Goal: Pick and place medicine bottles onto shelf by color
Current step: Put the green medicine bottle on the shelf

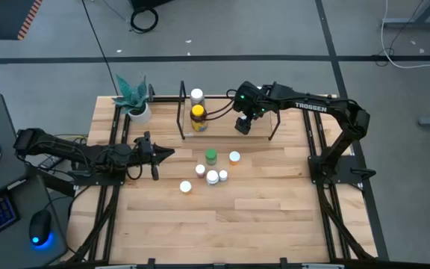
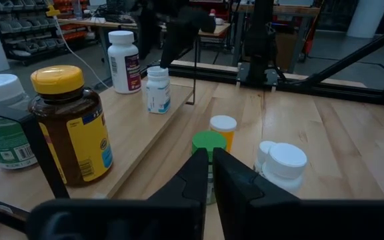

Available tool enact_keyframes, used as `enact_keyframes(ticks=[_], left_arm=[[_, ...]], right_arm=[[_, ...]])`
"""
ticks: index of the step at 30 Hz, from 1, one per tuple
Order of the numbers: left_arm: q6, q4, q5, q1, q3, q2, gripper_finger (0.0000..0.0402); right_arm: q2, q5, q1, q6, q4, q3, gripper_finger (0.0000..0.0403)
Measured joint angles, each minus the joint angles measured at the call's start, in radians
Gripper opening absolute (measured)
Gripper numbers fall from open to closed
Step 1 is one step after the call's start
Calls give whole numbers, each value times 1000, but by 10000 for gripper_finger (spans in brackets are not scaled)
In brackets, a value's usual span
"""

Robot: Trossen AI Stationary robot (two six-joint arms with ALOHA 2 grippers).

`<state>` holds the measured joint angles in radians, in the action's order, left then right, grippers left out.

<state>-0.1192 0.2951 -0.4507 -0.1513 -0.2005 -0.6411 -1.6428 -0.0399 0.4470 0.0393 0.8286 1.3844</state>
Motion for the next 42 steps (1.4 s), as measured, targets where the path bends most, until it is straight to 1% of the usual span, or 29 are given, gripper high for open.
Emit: enact_keyframes(ticks=[3, 6, 11, 15, 18, 22, 24, 29, 33, 40, 42], left_arm=[[0, 0, 0, 0, 0, 0, 35], [0, 0, 0, 0, 0, 0, 34], [0, 0, 0, 0, 0, 0, 26], [1, 0, 0, 0, 0, 0, 28], [0, 0, 0, 0, 0, 0, 33], [0, 0, 0, 0, 0, 0, 35], [1, -1, 0, 0, 0, 0, 32], [1, 4, 0, 0, 0, 0, 25], [1, 2, 0, 0, 0, 0, 25], [0, 0, 0, 0, 0, 0, 35], [1, 0, 0, 0, 0, 0, 35]], right_arm=[[3, 9, -28, -37, 3, 38, 315], [10, 21, -82, -78, -21, 54, 314], [9, 85, -174, -122, -36, 50, 311], [7, 87, -229, -122, -68, 31, 315], [8, 87, -262, -115, -117, 31, 319], [-2, 87, -302, -103, -226, 32, 321], [-20, 90, -316, -102, -262, 32, 321], [-127, 108, -341, -102, -358, 35, 323], [-205, 112, -347, -121, -391, 35, 329], [-246, 111, -347, -151, -403, 37, 351], [-249, 94, -347, -165, -403, 38, 355]])
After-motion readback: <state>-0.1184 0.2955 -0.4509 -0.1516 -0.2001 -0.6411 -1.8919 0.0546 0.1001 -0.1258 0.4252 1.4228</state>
